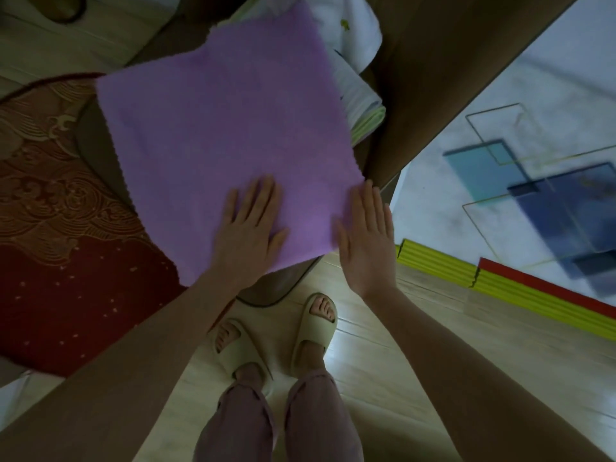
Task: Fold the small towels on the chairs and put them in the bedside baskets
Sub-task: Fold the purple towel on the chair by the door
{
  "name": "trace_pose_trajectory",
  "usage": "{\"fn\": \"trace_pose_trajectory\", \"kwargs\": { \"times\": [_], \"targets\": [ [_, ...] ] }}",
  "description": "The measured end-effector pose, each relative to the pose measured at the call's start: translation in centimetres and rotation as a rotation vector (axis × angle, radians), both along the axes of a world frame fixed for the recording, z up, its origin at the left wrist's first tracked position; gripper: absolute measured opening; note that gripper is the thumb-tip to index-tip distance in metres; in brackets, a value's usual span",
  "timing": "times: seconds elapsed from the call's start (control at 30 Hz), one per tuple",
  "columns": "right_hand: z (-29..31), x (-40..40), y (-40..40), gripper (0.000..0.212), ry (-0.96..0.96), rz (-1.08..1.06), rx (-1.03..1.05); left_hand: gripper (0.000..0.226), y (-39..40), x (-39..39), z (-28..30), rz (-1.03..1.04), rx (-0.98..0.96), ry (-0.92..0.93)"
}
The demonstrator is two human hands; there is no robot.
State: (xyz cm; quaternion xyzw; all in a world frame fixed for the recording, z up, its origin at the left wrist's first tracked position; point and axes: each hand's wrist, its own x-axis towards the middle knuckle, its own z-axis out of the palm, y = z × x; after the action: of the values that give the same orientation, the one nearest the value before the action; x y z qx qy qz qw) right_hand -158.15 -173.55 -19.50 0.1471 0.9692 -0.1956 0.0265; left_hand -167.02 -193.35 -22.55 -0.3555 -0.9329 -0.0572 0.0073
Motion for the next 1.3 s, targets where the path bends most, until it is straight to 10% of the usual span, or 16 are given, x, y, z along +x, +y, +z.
{"fn": "trace_pose_trajectory", "kwargs": {
  "times": [0.17,0.4,0.73,0.97,1.3],
  "targets": [
    [1.6,-1.3,-6.8,0.052,0.093,0.376,-0.118,0.064,-5.1,2.6,1.1,0.432,0.219,-0.150],
    [-1.3,-4.3,-12.6,0.053,0.092,0.621,0.048,0.062,-7.8,3.6,1.1,1.110,1.058,-0.658],
    [-1.6,-4.1,-13.5,0.060,0.004,0.675,0.128,0.015,-14.9,6.8,2.0,1.349,0.747,-0.576],
    [2.8,-2.1,-6.8,0.028,0.129,0.598,0.006,0.033,-12.0,6.5,4.4,0.272,0.350,-0.346],
    [1.6,-2.7,-2.1,0.021,-0.069,0.600,-0.110,0.031,-9.5,4.7,3.5,0.246,0.269,-0.387]
  ]
}}
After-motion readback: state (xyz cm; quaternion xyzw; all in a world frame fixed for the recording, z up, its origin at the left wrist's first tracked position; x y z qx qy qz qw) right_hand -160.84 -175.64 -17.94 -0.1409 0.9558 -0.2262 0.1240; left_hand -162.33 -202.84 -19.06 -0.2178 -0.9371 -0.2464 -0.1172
